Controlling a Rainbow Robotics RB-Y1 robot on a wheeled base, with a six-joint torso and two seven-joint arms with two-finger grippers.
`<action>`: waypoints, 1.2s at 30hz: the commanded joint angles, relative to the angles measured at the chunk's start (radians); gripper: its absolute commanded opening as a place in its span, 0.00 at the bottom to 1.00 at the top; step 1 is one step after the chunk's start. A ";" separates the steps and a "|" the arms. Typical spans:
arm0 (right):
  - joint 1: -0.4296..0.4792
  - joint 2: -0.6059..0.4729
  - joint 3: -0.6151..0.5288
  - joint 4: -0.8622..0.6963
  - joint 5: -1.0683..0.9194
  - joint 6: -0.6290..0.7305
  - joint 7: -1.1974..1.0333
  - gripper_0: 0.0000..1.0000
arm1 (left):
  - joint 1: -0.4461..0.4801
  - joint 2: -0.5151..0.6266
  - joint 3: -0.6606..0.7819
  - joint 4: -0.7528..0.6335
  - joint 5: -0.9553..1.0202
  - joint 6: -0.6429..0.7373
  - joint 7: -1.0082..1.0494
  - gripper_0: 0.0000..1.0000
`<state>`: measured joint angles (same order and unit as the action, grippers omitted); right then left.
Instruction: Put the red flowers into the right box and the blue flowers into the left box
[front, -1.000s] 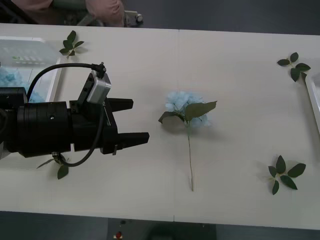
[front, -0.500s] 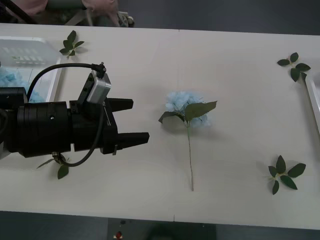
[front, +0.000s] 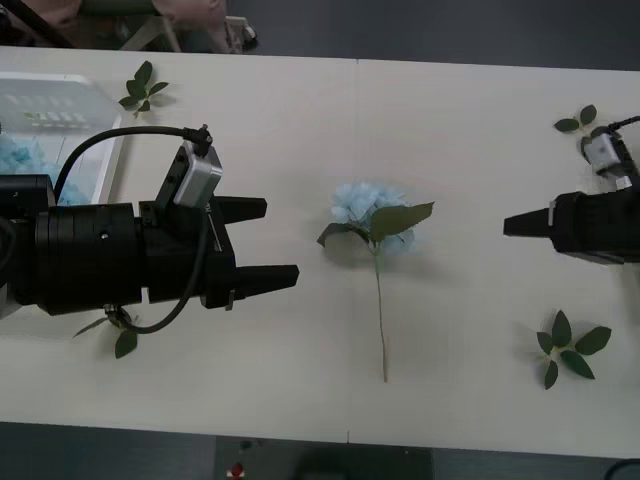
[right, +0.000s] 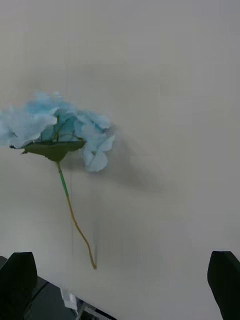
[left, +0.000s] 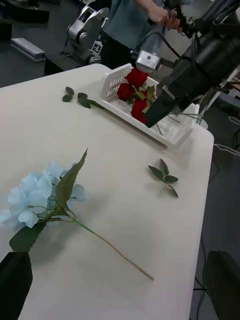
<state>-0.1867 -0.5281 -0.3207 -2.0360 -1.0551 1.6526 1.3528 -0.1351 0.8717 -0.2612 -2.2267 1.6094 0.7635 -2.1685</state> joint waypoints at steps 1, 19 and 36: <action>-0.076 0.039 0.123 -0.041 0.101 -0.002 -0.121 1.00 | 0.003 0.009 -0.007 -0.034 0.009 -0.010 -0.040 1.00; -0.181 0.148 0.591 0.103 0.461 -0.111 -0.310 1.00 | 0.003 0.009 -0.007 -0.034 0.009 -0.010 -0.040 1.00; -0.146 0.168 0.716 0.241 0.535 -0.269 -0.319 1.00 | 0.003 0.009 -0.007 -0.034 0.009 -0.010 -0.040 1.00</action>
<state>-0.3221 -0.3746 0.4065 -1.8105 -0.5298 1.3999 1.0880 -0.1351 0.8716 -0.2612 -2.2271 1.6094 0.7635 -2.1685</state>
